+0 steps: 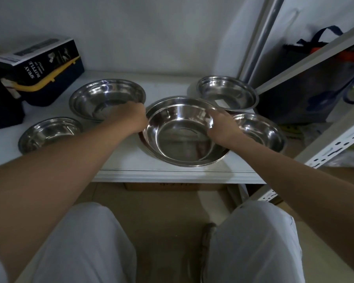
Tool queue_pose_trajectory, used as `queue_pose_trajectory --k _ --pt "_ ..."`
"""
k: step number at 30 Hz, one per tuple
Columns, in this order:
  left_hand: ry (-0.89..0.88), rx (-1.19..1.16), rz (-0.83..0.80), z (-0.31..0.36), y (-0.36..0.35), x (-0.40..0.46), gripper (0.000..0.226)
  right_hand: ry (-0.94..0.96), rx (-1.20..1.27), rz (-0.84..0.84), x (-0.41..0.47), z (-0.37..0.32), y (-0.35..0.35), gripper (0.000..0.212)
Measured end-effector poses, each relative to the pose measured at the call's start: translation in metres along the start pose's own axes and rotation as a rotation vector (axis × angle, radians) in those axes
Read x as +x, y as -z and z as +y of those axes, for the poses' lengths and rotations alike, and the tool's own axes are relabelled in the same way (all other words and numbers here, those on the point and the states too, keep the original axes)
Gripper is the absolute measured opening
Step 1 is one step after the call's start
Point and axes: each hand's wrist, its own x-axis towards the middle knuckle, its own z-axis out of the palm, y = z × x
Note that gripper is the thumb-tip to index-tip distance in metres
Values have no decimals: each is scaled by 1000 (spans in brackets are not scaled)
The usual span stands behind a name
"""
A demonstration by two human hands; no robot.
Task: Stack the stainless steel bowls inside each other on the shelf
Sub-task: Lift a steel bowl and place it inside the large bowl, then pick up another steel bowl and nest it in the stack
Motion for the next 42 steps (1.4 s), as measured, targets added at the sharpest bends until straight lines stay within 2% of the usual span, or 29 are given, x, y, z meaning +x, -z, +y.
queue_pose_trajectory --k 6,10,14,18,21,24,28,30,34,39,42 --pt "-34 46 91 -10 9 16 29 16 -18 124 34 -12 16 41" --pt "-16 231 114 -29 -1 32 35 -22 -18 159 73 -23 24 34" --pt "19 190 82 -45 -15 41 27 -133 -64 70 99 -18 17 38" --pt "-20 138 105 -49 -15 49 23 -181 -45 27 113 -15 10 32" --pt "-62 119 32 -46 -12 48 16 -204 -52 8 119 -15 11 31" --pt "-59 159 49 -44 -14 47 11 -235 -53 -11 124 -13 10 35" --pt "-94 137 81 -38 -18 47 32 -279 -243 137 128 -11 9 58" --pt "-116 118 90 -35 -19 48 36 -271 -247 117 130 -8 8 62" --pt "-143 91 73 -34 -20 50 36 -303 -82 -17 132 -1 6 48" --pt "-277 64 55 -38 -15 49 21 -210 -177 34 136 -8 5 34" --pt "-312 94 34 -39 -10 45 30 -143 -285 120 133 -17 5 31"
